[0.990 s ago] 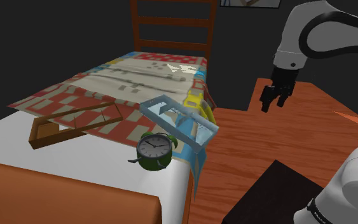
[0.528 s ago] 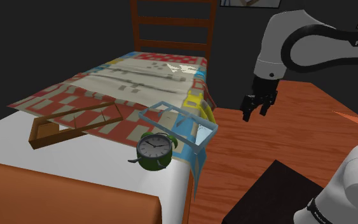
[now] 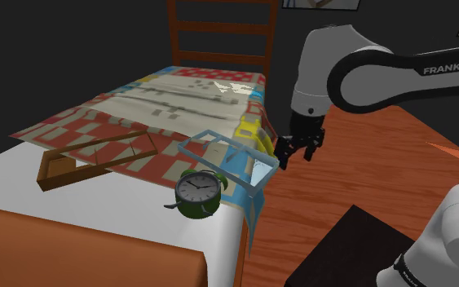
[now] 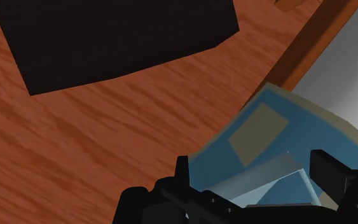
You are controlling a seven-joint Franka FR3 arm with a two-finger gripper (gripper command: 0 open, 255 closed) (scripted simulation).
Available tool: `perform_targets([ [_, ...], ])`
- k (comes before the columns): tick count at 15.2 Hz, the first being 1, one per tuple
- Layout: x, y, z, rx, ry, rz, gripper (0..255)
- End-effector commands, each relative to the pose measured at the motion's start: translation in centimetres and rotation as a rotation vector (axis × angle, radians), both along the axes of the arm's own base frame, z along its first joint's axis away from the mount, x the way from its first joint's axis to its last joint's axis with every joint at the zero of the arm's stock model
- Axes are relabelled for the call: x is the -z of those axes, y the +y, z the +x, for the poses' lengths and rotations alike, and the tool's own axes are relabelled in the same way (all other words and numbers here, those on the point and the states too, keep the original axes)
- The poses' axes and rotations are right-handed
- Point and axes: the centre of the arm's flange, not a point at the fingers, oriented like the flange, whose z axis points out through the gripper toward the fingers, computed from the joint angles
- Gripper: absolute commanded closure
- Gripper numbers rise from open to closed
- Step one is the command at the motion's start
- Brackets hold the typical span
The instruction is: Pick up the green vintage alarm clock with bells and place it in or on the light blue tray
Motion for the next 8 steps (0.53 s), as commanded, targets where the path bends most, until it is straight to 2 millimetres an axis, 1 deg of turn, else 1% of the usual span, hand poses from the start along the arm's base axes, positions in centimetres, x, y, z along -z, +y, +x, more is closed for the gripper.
perform_targets([
  [1,0.6,2.5,0.4,0.002,-0.005,0.0,0],
  [8,2.8,11.2,2.9,0.005,-0.022,-0.003,0],
])
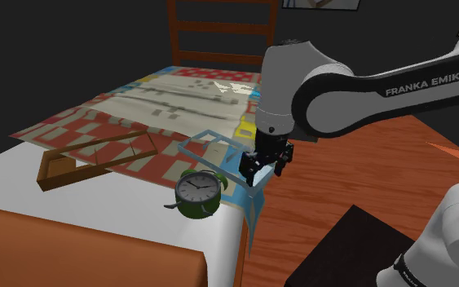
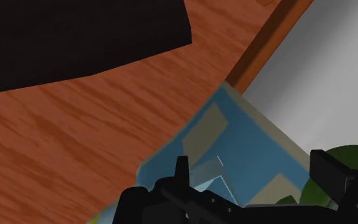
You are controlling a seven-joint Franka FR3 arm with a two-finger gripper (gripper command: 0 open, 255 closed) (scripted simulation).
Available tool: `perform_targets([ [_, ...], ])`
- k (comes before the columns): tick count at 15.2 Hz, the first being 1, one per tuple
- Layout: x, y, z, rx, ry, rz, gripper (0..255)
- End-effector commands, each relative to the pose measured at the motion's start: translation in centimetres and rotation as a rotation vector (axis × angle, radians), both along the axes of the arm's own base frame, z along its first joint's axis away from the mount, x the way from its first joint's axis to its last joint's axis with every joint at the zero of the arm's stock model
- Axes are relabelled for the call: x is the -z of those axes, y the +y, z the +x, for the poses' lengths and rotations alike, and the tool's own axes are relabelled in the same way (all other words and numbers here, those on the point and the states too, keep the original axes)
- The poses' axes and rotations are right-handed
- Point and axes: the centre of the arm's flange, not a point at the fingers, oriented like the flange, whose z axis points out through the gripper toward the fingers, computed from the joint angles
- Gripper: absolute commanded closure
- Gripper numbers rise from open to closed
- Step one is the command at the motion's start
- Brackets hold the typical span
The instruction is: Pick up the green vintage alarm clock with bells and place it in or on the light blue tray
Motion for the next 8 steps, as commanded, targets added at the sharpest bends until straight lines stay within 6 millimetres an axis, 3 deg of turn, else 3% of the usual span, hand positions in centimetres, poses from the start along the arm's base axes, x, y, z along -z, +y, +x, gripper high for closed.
perform_targets([
  [1,0.4,2.6,0.7,0.002,-0.005,0.001,0],
  [8,2.5,11.3,3.2,0.005,-0.021,-0.002,0],
])
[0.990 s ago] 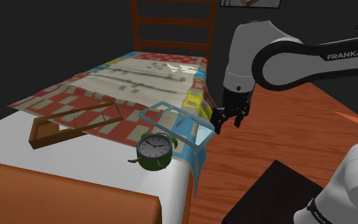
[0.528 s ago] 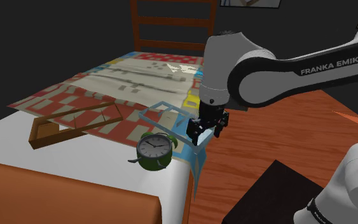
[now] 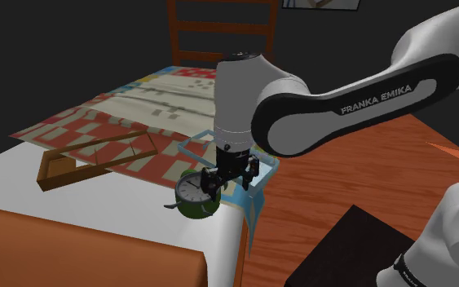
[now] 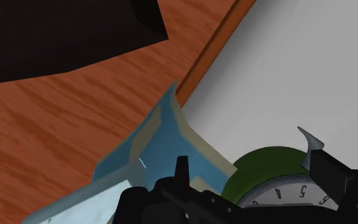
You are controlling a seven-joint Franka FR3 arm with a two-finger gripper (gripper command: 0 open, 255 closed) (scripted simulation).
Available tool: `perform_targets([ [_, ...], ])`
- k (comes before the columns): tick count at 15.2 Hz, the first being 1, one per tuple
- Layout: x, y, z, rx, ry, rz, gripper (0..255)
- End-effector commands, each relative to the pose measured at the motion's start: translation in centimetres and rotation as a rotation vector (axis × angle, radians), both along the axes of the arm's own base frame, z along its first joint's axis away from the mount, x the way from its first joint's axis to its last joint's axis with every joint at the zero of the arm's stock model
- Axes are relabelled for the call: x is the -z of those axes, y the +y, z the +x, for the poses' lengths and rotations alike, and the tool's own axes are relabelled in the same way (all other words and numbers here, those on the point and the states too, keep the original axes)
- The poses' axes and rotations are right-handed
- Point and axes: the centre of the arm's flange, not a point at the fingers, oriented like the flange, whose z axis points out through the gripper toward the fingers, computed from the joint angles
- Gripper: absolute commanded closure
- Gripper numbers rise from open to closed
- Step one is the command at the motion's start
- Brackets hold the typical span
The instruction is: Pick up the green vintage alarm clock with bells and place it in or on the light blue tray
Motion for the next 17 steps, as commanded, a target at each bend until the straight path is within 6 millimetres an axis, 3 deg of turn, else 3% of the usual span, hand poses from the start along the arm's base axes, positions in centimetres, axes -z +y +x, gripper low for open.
perform_targets([
  [1,0.8,2.8,0.8,0.003,-0.005,0.0,0],
  [4,1.6,6.3,1.9,0.004,-0.012,-0.001,0],
  [11,5.3,6.3,2.1,0.004,-0.012,-0.001,0],
  [17,5.6,6.3,2.1,0.004,-0.012,-0.001,0],
])
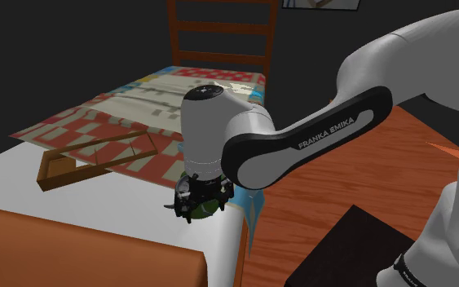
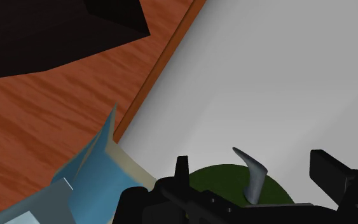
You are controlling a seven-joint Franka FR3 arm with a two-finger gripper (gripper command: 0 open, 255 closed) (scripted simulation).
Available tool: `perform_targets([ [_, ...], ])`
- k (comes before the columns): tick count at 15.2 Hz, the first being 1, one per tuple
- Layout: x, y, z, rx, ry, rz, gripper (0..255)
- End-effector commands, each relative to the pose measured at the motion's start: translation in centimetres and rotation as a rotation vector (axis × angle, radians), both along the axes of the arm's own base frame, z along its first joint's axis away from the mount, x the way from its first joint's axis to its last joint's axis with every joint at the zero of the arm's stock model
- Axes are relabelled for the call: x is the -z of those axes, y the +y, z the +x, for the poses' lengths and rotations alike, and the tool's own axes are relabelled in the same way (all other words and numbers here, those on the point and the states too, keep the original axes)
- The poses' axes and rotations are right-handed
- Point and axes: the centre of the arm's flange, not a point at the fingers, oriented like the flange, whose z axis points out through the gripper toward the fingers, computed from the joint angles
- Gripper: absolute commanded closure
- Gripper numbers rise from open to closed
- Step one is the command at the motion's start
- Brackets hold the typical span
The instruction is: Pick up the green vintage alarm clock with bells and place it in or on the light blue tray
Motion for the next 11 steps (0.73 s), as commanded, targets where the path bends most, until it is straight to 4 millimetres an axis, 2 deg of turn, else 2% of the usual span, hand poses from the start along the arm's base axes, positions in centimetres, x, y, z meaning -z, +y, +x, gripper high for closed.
perform_targets([
  [1,0.01,0.0,0.0,0.0,0.0,0.0,0],
  [2,0.0,0.0,0.0,0.0,0.0,0.0,0],
  [3,0.0,0.0,0.0,0.0,0.0,0.0,255],
  [11,0.0,0.01,0.0,0.0,0.0,0.0,255],
])
